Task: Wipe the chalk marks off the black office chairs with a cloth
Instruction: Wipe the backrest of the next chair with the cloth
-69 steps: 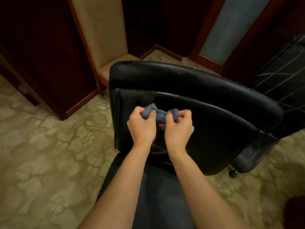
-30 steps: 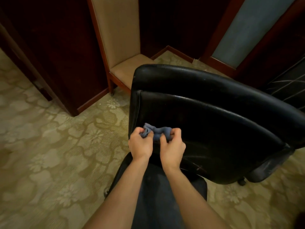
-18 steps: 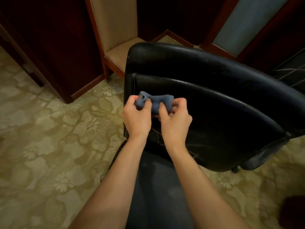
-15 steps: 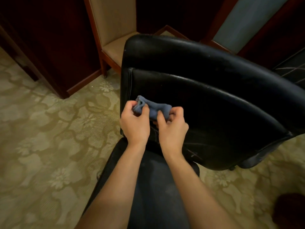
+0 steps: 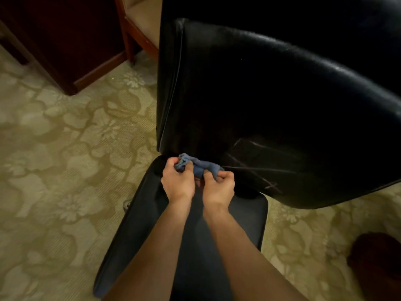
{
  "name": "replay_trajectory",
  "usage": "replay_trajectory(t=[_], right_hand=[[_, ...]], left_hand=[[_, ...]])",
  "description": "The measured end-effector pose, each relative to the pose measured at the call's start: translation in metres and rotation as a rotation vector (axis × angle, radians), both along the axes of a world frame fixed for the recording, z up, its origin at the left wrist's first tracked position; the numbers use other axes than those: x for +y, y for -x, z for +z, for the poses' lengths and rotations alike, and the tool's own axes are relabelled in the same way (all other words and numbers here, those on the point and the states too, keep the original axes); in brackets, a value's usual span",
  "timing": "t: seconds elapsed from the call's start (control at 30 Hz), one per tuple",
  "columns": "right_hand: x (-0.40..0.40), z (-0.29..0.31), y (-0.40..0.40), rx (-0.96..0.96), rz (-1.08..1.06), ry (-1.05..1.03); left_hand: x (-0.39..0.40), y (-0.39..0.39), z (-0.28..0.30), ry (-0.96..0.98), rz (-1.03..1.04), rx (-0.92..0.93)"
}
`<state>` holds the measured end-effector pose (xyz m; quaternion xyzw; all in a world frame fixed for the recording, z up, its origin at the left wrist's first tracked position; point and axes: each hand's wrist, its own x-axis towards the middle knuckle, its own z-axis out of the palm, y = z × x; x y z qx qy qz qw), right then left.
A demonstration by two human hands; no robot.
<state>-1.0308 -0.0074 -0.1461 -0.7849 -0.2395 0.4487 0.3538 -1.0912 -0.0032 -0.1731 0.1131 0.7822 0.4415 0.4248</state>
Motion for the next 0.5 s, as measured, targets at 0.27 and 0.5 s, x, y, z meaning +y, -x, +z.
replay_trajectory(t=[0.27, 0.5], right_hand=[[0.019, -0.015, 0.011, 0.457, -0.347, 0.161], [0.018, 0.042, -0.004, 0.516, -0.352, -0.082]], left_hand=[[0.032, 0.02, -0.005, 0.146, 0.21, -0.606], [0.021, -0.005, 0.054, -0.095, 0.362, -0.661]])
